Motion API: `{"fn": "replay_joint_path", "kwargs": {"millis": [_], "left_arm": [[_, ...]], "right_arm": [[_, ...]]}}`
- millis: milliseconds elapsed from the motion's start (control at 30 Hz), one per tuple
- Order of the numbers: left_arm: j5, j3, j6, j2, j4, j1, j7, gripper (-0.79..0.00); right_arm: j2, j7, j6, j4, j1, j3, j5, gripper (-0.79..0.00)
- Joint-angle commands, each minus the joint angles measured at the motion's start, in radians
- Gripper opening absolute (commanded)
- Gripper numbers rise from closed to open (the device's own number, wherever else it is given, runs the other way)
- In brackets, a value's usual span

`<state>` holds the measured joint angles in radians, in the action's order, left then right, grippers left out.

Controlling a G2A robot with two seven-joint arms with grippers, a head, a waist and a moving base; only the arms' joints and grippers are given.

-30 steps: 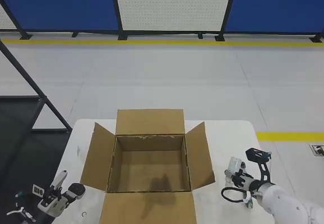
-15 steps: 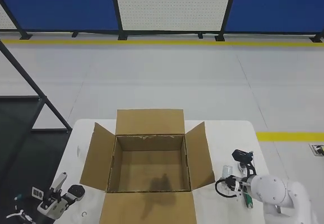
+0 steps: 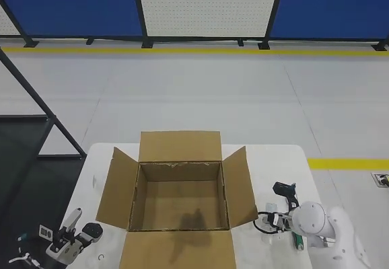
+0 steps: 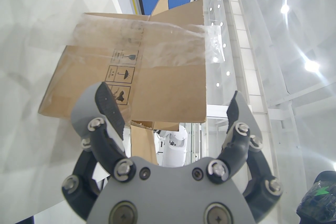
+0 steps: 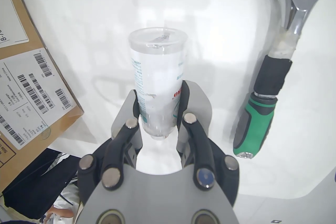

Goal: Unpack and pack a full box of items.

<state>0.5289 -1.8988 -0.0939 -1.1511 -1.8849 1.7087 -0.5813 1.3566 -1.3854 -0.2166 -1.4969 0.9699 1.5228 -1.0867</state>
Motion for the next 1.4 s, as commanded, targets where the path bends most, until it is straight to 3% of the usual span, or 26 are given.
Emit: {"fn": "replay_joint_path", "kwargs": {"millis": [0,300,533,600,667,867,1033,1200,1367], "left_arm": [[-0.001,0.0,-0.002,0.0,0.0,0.001,0.001,0.0],[0.007,-0.004,-0.009,-0.001,-0.003,0.008,0.003,0.0],[0.058,-0.016,0.003,-0.003,-0.012,0.006,0.024,0.0],[0.072,-0.022,0.01,-0.004,-0.015,0.002,0.032,0.0],[0.093,-0.031,0.02,-0.004,-0.015,-0.003,0.043,0.0],[0.18,-0.068,0.131,-0.004,-0.016,-0.022,0.093,0.0],[0.207,-0.1,0.249,0.001,-0.027,-0.038,0.138,0.0],[0.287,-0.154,0.236,-0.002,-0.023,-0.042,0.15,0.0],[0.403,-0.253,0.179,-0.005,0.0,-0.022,0.083,0.0]], "right_arm": [[-0.002,0.001,-0.002,-0.003,0.002,-0.003,0.0,-0.48],[-0.011,0.011,-0.009,-0.035,0.004,-0.01,-0.007,-0.443],[-0.019,0.085,-0.032,-0.238,0.086,0.035,0.02,-0.394],[-0.022,0.107,-0.05,-0.315,0.12,0.048,0.011,-0.231],[-0.023,0.143,-0.073,-0.394,0.154,0.061,0.007,0.0],[-0.022,0.335,-0.097,-0.632,0.27,0.089,0.026,0.0],[-0.021,0.516,-0.089,-0.778,0.36,0.043,-0.069,0.0],[-0.02,0.631,-0.048,-0.853,0.4,-0.023,-0.128,0.0],[-0.022,0.588,-0.032,-0.853,0.391,-0.05,-0.164,0.0]]}}
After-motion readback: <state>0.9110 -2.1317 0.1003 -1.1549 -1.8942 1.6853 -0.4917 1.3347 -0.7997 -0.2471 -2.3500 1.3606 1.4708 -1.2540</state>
